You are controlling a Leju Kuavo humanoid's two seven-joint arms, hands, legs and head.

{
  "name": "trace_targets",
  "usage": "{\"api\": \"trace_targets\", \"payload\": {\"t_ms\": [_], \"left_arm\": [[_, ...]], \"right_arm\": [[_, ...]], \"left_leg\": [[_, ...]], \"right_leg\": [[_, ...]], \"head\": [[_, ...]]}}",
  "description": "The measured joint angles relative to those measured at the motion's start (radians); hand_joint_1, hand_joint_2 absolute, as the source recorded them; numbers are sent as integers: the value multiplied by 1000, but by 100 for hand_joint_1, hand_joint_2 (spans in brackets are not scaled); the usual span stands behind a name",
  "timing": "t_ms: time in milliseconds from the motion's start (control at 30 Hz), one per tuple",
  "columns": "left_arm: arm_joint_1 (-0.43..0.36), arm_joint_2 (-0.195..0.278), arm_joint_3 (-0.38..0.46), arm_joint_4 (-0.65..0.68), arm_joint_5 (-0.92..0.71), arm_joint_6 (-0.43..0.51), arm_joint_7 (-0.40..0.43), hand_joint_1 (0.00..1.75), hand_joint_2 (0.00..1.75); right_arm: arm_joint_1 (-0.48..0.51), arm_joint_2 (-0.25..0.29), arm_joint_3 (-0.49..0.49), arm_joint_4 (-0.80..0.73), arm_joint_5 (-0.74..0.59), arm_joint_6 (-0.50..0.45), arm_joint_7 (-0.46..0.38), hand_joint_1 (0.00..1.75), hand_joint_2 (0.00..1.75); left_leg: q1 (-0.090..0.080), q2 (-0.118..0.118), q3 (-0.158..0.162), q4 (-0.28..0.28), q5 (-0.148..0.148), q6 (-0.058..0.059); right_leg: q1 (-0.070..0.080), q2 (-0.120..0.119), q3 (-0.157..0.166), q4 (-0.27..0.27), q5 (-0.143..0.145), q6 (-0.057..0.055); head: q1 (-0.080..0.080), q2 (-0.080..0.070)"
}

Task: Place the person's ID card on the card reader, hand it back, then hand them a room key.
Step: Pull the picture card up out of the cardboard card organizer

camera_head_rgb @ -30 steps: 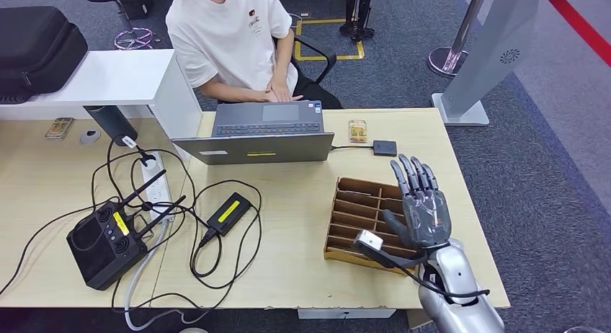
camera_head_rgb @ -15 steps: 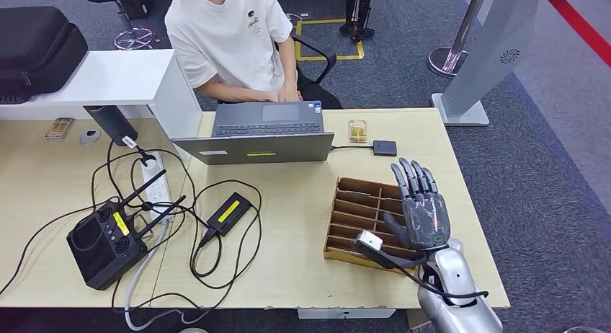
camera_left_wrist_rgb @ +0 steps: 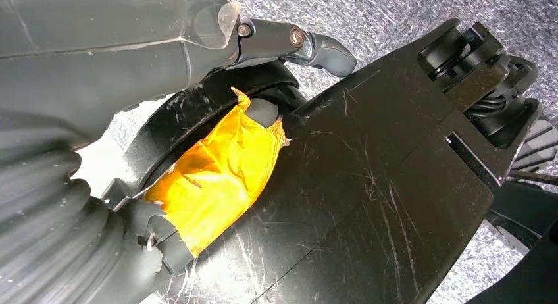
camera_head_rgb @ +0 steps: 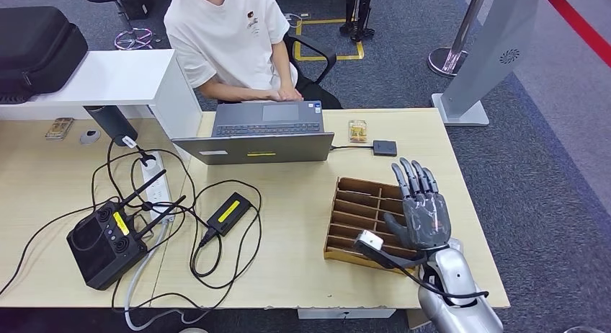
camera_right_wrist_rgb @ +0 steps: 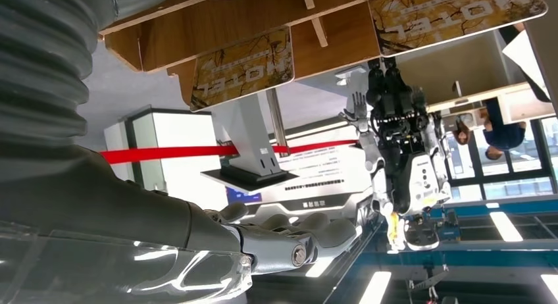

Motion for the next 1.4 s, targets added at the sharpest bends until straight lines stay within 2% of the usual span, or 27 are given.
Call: {"api": "trace_targets", "payload": {"t_ms": [633, 1400], "left_arm": [[0, 0, -2, 0, 0, 0, 1, 0, 175], [-2, 0, -17, 0, 5, -2, 2, 0, 175]], "right_arm": [[3, 0, -9, -32, -13, -2, 0, 0, 175], [2, 0, -22, 7, 5, -13, 17, 0, 175]], "left_leg": [[0, 0, 0, 0, 0, 0], [0, 0, 0, 0, 0, 0]], "right_leg": [[0, 0, 0, 0, 0, 0], [0, 0, 0, 0, 0, 0]], "head": [[0, 0], [0, 0]]}}
